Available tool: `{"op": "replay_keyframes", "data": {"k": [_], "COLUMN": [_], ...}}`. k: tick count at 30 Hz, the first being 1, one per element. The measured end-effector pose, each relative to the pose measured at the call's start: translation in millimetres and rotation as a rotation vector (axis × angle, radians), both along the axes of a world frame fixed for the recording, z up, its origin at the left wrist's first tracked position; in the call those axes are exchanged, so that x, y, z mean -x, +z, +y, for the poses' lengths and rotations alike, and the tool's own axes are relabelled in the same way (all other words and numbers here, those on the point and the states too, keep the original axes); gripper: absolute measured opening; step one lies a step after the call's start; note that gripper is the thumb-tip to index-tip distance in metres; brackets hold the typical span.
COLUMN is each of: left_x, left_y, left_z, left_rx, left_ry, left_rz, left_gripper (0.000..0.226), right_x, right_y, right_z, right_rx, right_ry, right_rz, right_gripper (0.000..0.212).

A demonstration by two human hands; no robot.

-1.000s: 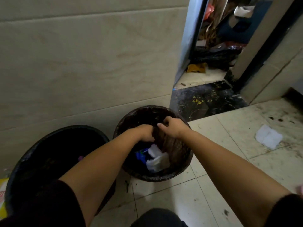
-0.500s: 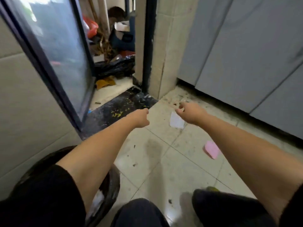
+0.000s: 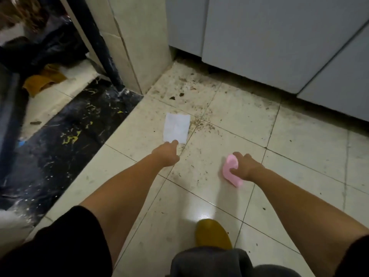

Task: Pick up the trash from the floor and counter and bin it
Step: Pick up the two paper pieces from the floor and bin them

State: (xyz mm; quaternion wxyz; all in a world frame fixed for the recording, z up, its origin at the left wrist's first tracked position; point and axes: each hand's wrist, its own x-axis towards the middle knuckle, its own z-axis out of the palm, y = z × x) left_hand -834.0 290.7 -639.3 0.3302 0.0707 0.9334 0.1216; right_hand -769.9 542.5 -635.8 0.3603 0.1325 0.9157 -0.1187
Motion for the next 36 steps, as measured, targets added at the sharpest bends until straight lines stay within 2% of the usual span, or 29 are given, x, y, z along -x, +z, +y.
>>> {"op": "replay_keyframes", "data": {"k": [3, 8, 11, 15, 18, 20, 22, 27, 30, 33, 36], "left_x": [22.4, 61.2, 79.4, 88.8, 92.8, 92.4, 86.4, 67.7, 47.5, 13.5, -41.1], "left_y": [-31.2, -72.2, -88.3, -101.3, -105.2, -100.0, -90.7, -18.1, 40.4, 87.0, 131.9], "left_z": [15.6, 34.1, 41.8, 50.0, 51.9, 47.3, 36.8, -8.3, -56.5, -118.5, -178.8], "left_rx": [0.056, 0.14, 0.162, 0.205, 0.144, 0.137, 0.083, -0.061, -0.098, -0.064, -0.102], "left_ry": [0.02, 0.08, 0.138, 0.187, 0.226, 0.265, 0.307, 0.385, 0.413, 0.491, 0.606], "left_rz": [0.046, 0.095, 0.086, 0.136, 0.062, -0.034, -0.056, 0.157, 0.337, 0.45, 0.537], "left_gripper": [0.051, 0.055, 0.057, 0.044, 0.033, 0.035, 0.035, 0.039, 0.027, 0.003, 0.004], "right_x": [9.0, 19.9, 20.1, 11.7, 4.8, 6.8, 12.3, 41.2, 63.5, 74.8, 65.1], "right_y": [-35.5, -73.5, -83.4, -95.3, -106.4, -109.6, -105.5, -61.6, -19.8, 29.7, 85.7], "right_z": [9.0, 1.7, -0.5, 6.2, 2.9, 3.7, 6.6, -13.8, -60.7, -123.7, -201.3], "right_rx": [0.016, -0.035, -0.077, -0.077, -0.042, -0.027, -0.009, -0.019, 0.039, 0.178, 0.316], "right_ry": [-0.008, -0.057, -0.063, 0.031, 0.082, 0.103, 0.11, 0.174, 0.247, 0.335, 0.465], "right_rz": [-0.044, 0.016, 0.088, 0.145, 0.095, 0.06, 0.053, 0.18, 0.336, 0.523, 0.678], "right_gripper": [0.076, 0.053, 0.053, 0.039, 0.035, 0.034, 0.031, 0.029, 0.027, 0.023, 0.016]}}
